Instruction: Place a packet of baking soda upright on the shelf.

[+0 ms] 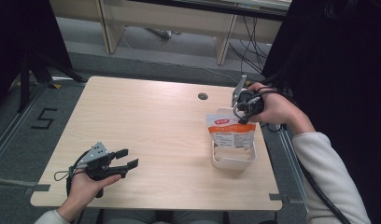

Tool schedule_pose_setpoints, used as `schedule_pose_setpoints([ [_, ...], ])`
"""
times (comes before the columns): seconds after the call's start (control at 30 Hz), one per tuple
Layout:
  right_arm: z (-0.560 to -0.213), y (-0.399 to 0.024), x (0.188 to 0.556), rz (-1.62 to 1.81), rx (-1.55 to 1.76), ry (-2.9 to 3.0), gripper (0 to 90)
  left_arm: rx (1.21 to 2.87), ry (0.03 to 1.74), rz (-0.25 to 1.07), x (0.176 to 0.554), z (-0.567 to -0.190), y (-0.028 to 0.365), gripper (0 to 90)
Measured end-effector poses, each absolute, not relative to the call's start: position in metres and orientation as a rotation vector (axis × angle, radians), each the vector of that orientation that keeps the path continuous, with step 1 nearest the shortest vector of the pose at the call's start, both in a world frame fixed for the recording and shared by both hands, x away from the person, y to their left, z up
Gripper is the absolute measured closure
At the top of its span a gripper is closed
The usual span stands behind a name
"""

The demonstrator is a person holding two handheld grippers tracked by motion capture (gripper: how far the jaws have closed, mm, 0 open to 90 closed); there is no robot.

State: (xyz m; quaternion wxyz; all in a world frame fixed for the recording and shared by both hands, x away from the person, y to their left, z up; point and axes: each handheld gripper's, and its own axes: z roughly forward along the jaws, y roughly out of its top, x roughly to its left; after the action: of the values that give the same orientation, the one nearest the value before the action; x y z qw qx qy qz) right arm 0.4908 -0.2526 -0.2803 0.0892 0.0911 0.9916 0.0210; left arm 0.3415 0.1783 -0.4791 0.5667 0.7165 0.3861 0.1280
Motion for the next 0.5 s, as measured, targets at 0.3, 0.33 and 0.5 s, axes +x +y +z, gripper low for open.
schedule_pose_setpoints([
  [0.3,-0.2847,-0.2496,0.4942,0.017,0.258,2.957,90.0,1.681,0.910,0.300,0.3415,-0.4790,0.1790,35.6],
  [0.33,-0.2844,-0.2491,0.4934,0.018,0.262,2.947,90.0,1.680,0.911,0.299,0.3414,-0.4790,0.1788,35.6],
  [0.5,-0.2867,-0.2478,0.4917,0.009,0.281,2.943,90.0,1.681,0.904,0.302,0.3412,-0.4785,0.1786,35.6],
])
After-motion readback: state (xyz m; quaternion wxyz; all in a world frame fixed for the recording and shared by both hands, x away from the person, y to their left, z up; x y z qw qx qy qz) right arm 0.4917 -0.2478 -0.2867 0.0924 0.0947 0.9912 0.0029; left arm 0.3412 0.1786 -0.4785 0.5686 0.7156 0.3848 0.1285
